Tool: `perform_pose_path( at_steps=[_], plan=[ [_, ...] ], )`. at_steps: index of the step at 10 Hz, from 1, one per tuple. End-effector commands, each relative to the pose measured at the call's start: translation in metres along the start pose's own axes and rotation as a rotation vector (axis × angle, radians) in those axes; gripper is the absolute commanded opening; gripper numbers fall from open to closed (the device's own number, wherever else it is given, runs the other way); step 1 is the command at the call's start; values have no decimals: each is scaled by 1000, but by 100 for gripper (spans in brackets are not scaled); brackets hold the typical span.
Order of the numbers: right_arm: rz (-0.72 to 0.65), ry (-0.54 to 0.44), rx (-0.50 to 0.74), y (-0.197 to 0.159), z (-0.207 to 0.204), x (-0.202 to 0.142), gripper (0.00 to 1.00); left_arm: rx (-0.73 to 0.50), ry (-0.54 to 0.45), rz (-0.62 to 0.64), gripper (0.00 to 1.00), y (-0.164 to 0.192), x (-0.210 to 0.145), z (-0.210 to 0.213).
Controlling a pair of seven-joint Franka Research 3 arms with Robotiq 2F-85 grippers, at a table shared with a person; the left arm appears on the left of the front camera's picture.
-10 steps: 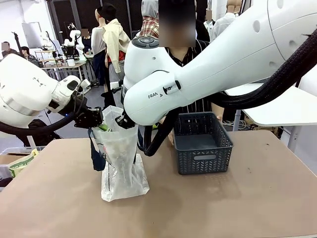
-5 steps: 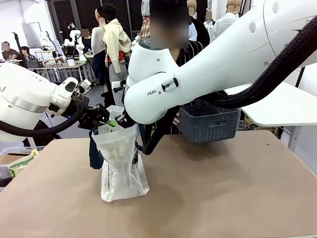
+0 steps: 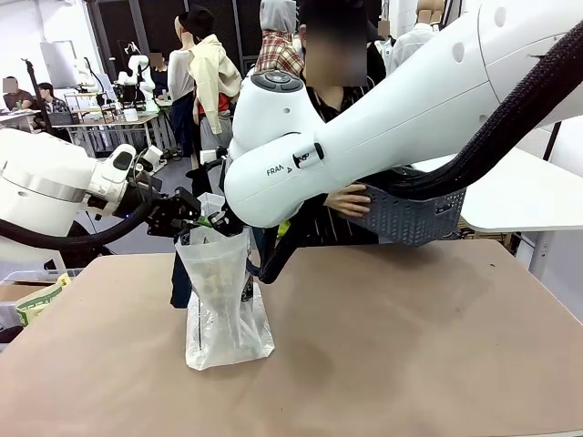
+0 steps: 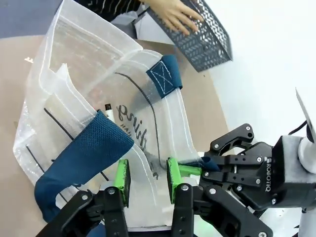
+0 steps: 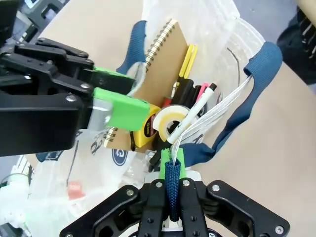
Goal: Transfer purchased items from the store into the shopping bag.
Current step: Move the Reusable shopping bag to the right side of the table.
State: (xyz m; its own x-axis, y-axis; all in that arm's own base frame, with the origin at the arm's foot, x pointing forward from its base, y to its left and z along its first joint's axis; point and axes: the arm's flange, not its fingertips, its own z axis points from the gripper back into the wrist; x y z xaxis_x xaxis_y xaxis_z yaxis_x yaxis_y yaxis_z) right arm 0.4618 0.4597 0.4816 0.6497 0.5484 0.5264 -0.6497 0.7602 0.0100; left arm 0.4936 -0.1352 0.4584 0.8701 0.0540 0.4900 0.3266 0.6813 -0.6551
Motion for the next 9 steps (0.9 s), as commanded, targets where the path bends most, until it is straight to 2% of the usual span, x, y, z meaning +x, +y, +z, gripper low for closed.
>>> perform_pose_path(
  at_steps=[1, 7, 9],
  plan=[
    [38, 10, 25, 3, -5, 8, 0, -45, -34, 9, 41, 3, 5, -8],
    [76, 40, 25, 10, -11, 13, 0, -135, -31, 44, 41, 5, 13, -21],
    [99, 48, 34, 16, -12, 17, 0, -154, -65, 46, 41, 6, 19, -26]
  ],
)
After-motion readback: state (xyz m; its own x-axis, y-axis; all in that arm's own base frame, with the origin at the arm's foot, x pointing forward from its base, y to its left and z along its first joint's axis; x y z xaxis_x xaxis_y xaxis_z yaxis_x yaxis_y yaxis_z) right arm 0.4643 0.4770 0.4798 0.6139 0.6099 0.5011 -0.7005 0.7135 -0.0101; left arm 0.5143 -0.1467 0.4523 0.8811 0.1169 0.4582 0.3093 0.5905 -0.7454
